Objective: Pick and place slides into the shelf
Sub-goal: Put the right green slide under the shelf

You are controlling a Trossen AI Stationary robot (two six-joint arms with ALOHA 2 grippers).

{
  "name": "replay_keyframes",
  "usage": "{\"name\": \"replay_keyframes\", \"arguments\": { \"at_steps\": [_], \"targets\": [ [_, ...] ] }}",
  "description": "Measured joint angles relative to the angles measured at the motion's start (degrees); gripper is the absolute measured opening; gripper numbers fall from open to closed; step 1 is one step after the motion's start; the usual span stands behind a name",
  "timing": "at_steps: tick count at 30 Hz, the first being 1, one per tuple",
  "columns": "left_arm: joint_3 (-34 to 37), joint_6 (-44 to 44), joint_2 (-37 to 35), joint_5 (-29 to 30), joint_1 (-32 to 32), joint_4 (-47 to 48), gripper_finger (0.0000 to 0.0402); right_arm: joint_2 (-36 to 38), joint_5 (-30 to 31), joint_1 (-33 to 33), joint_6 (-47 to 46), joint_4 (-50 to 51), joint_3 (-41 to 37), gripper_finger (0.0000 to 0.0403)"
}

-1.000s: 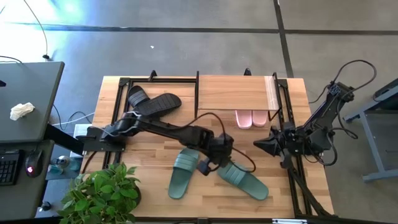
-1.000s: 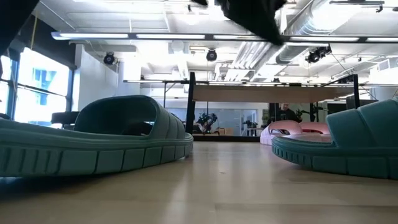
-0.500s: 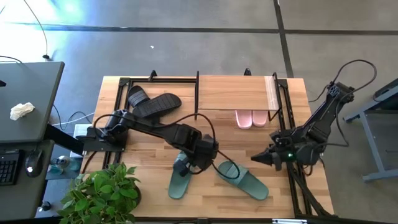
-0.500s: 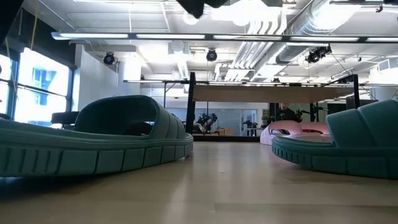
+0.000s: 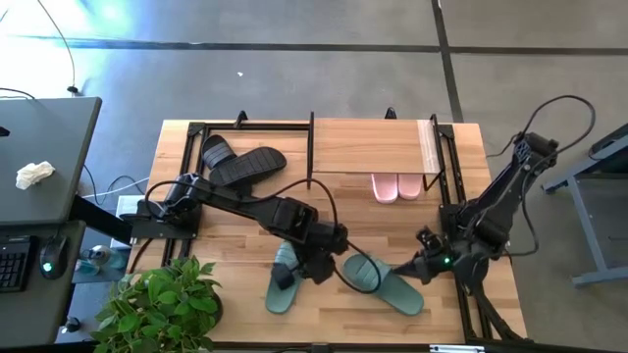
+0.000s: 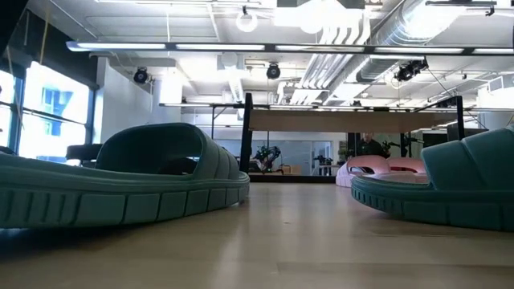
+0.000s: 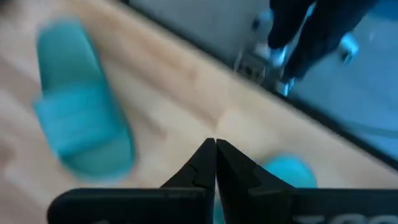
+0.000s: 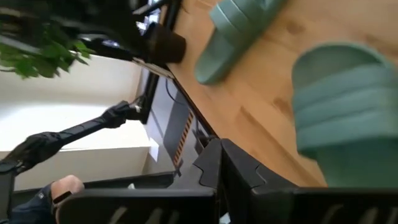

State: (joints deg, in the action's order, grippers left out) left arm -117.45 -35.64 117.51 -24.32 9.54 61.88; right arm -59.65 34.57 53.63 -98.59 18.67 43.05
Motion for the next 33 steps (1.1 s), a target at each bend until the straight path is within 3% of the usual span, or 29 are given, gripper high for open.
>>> {"name": "replay_keyframes", "arguments": {
  "at_steps": [5, 10, 15, 23, 29, 33],
  "targets": [
    [2.3, -0.1, -0.1, -3.3, -0.1, -7.8, 0.0000, -3.0, 0.5, 2.9, -5.7, 0.7, 0.0, 0.0000],
    [11.4, 2.0, 0.0, -10.3, -0.2, -18.0, 0.0000, -5.3, 1.8, 5.9, -12.2, 1.9, 0.0, 0.0000],
    [19.6, 5.0, -0.4, -11.8, -1.0, -21.4, 0.0000, -6.9, 5.5, 8.8, -17.2, 2.2, 0.0, 0.0000],
    [30.1, 4.8, -9.4, -9.3, -4.7, -25.1, 0.0000, -11.1, 9.8, 10.7, -26.2, 4.5, 0.0, 0.0000],
    [42.8, 9.8, -19.3, -4.1, -8.9, -39.9, 0.0000, -15.4, 10.7, 10.4, -30.8, 4.6, 0.0, 0.0000],
    [47.6, 12.9, -22.7, -0.3, -9.6, -46.3, 0.0000, -17.6, 11.6, 9.5, -30.4, 3.8, 0.0, 0.0002]
  ]
}}
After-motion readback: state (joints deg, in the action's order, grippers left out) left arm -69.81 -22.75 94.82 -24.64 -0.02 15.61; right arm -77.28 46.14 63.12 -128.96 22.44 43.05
